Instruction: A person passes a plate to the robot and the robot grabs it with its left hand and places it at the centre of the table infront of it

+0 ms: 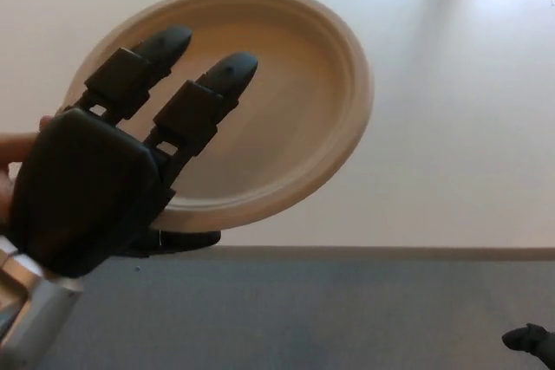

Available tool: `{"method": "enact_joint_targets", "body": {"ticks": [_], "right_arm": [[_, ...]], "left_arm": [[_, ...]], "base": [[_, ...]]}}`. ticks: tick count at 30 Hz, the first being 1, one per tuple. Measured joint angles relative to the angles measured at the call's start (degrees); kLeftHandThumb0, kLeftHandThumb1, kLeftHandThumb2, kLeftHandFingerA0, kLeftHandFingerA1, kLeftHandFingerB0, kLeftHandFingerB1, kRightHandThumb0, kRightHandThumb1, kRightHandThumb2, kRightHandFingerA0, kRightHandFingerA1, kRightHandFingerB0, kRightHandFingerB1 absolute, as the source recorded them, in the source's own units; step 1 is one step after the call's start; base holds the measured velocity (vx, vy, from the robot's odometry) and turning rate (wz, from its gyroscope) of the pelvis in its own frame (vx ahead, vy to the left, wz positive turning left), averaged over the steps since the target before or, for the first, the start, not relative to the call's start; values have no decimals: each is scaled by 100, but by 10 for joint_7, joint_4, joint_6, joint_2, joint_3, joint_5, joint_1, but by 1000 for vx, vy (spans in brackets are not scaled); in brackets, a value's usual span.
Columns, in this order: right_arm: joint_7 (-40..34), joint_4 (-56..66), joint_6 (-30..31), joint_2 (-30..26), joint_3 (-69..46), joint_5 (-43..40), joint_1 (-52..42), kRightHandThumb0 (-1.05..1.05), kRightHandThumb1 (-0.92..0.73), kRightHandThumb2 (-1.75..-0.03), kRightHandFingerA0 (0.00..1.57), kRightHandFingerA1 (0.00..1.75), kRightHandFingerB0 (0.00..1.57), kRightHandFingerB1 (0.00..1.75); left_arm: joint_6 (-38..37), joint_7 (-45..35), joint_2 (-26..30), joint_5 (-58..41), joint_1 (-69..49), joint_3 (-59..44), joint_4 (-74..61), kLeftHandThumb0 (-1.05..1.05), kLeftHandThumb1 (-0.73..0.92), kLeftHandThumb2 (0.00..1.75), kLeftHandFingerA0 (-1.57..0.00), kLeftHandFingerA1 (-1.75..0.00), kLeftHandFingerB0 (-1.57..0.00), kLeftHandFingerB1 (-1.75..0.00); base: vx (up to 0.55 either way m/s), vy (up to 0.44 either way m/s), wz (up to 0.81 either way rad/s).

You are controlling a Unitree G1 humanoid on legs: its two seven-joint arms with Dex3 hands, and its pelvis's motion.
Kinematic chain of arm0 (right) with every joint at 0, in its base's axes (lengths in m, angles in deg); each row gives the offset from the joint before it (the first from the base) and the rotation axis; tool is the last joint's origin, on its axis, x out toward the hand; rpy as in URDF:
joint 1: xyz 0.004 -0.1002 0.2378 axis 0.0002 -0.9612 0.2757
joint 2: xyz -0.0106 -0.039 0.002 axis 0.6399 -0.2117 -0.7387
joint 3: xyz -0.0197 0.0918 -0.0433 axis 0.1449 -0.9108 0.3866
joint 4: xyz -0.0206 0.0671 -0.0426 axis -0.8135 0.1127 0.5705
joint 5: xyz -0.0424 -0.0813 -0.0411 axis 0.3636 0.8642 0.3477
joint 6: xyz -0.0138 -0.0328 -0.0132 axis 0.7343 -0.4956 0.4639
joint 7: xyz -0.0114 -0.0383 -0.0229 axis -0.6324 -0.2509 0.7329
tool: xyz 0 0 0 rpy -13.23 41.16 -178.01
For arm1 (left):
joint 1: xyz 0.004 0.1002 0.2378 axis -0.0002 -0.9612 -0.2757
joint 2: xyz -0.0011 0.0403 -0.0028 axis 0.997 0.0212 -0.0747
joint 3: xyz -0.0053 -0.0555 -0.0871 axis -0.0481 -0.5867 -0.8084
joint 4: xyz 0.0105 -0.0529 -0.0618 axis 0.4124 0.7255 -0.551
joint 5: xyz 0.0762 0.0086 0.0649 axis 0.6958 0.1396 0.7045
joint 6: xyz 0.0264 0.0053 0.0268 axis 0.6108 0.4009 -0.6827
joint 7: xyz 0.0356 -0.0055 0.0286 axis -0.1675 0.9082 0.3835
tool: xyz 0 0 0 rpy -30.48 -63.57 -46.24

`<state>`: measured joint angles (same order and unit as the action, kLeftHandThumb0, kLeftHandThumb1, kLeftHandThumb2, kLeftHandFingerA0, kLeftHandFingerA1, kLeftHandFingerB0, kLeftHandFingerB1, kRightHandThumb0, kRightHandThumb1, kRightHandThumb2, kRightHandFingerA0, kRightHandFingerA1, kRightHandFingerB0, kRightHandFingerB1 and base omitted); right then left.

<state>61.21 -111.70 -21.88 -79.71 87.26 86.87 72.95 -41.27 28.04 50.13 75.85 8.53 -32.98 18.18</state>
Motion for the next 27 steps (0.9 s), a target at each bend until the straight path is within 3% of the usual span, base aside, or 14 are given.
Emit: {"method": "enact_joint_targets", "body": {"ticks": [3, 4, 5, 6, 11, 12, 13, 15, 20, 21, 24, 25, 26, 27], "right_arm": [[0, 0, 0, 0, 0, 0, 2, -68, -58, -94, 27, 60, 6, 49], [0, 0, 0, 0, 0, 0, 3, -68, -58, -95, 30, 62, 5, 49], [1, 0, 0, 0, 0, 0, 4, -68, -58, -95, 30, 62, 5, 49], [1, 0, 0, 0, 0, 0, 5, -68, -58, -96, 30, 63, 5, 50], [1, 0, 1, 0, 0, 1, 5, -68, -58, -96, 37, 64, 6, 49], [1, 0, 1, 0, 0, 1, 5, -70, -59, -96, 39, 64, 7, 50], [1, 0, 1, 0, 0, 1, 5, -70, -59, -96, 39, 64, 7, 50], [1, 0, 1, 0, 0, 1, 2, -73, -61, -97, 42, 65, 8, 50], [1, -1, 0, -1, 2, 2, -4, -73, -61, -98, 40, 64, 9, 50], [1, -1, 0, -2, 2, 2, -6, -71, -61, -99, 40, 65, 8, 50], [1, -2, 0, -6, 1, 2, -9, -73, -61, -98, 42, 65, 9, 50], [1, -2, 0, -7, 1, 2, -9, -69, -78, -63, 35, 54, 14, 40], [1, -2, 1, -8, 1, 2, -10, -70, -60, -99, 42, 66, 10, 51], [1, -2, 0, -8, 1, 2, -11, -72, -61, -98, 49, 71, 13, 52]], "left_arm": [[12, 17, 0, 31, 8, 14, 22, -17, 63, 58, -43, -37, -10, -32], [16, 25, -1, 39, 10, 18, 28, -9, 41, 88, -41, -58, -7, -46], [21, 35, -2, 51, 12, 23, 37, -9, 41, 88, -41, -58, -7, -46], [25, 44, -4, 57, 13, 26, 43, -17, 61, 60, -57, -40, -26, -35], [37, 86, -7, 81, 14, 40, 65, -17, 59, 58, -90, -47, -57, -38], [39, 98, -7, 85, 14, 44, 71, -28, 58, 60, -78, -145, -80, -49], [40, 112, -7, 91, 14, 47, 77, -28, 58, 60, -78, -145, -80, -49], [41, 133, -6, 99, 13, 54, 81, -32, 67, 56, -74, -173, -66, -102], [42, 187, 3, 114, 12, 74, 100, -28, 66, 56, -79, -172, -44, -117], [42, 193, 5, 116, 12, 77, 102, -30, 69, 58, -74, -171, -59, -104], [42, 221, 13, 122, 11, 90, 107, -30, 70, 57, -76, -173, -56, -116], [42, 228, 15, 122, 11, 93, 108, -31, 67, 59, -78, -170, -63, -102], [42, 232, 16, 122, 11, 95, 109, -33, 65, 59, -75, -166, -66, -92], [43, 242, 18, 123, 10, 99, 109, -31, 63, 59, -80, -166, -68, -88]], "base": [[0, 0, 0], [0, 0, 0], [0, 0, 0], [0, 0, 0], [0, 0, 0], [0, 0, 0], [0, 0, 0], [0, 0, 0], [0, 0, 0], [0, 0, 0], [0, 0, 0], [0, 0, 0], [0, 0, 0], [0, 0, 0]]}}
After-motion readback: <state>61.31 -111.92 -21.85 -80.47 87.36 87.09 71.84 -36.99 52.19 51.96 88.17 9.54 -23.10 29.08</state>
